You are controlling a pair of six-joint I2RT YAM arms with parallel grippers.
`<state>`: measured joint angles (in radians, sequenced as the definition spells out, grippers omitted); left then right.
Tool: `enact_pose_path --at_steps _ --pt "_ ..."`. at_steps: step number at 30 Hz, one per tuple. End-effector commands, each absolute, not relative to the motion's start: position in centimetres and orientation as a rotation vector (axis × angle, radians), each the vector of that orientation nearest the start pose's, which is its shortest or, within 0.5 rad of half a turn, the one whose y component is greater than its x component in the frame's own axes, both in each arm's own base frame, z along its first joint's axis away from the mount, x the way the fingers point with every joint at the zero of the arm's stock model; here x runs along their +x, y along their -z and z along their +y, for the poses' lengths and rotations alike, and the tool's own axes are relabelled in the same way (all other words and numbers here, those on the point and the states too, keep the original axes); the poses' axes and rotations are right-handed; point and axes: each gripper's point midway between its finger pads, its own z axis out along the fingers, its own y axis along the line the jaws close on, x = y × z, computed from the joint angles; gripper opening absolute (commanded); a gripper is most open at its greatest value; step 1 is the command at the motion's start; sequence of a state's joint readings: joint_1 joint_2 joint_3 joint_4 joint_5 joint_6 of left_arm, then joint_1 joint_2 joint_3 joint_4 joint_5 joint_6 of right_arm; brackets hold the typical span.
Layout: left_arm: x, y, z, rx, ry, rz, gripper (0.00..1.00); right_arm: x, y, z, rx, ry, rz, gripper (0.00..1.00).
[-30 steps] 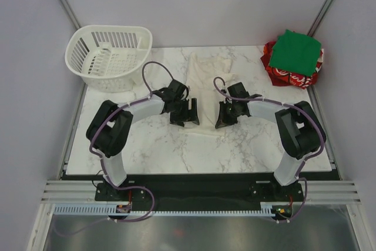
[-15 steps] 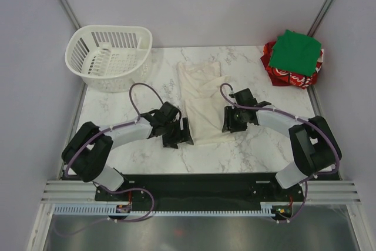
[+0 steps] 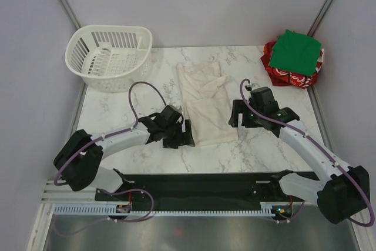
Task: Fold and stack the t-shirts
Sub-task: Fold the tshirt
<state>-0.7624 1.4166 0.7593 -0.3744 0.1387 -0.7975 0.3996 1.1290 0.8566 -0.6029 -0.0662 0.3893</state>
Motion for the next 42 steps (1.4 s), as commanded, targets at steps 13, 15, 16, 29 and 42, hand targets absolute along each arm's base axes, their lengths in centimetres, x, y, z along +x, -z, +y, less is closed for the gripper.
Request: enact_pose_path --at_steps 13,15,16,29,42 --pt "20.7 -1.6 -30.8 -0.062 0.790 2.759 0.58 23.3 -10.5 14.2 -0.016 -0.506 2.555 0.91" --pt "20.4 -1.3 -31.1 -0.055 0.789 2.766 0.34 23.3 -10.3 14.2 -0.013 -0.503 2.558 0.91" --pt "20.5 -1.4 -31.1 -0.061 0.792 2.763 0.22 23.3 -10.2 14.2 -0.010 -0.503 2.560 0.91" --pt "18.9 -3.0 -25.9 -0.199 0.665 2.711 0.02 19.1 -5.1 15.4 0.244 -0.707 2.631 0.86" --pt "17.9 -1.2 -24.7 -0.219 0.601 2.771 0.02 18.3 -1.3 16.9 0.283 -0.839 2.662 0.50"
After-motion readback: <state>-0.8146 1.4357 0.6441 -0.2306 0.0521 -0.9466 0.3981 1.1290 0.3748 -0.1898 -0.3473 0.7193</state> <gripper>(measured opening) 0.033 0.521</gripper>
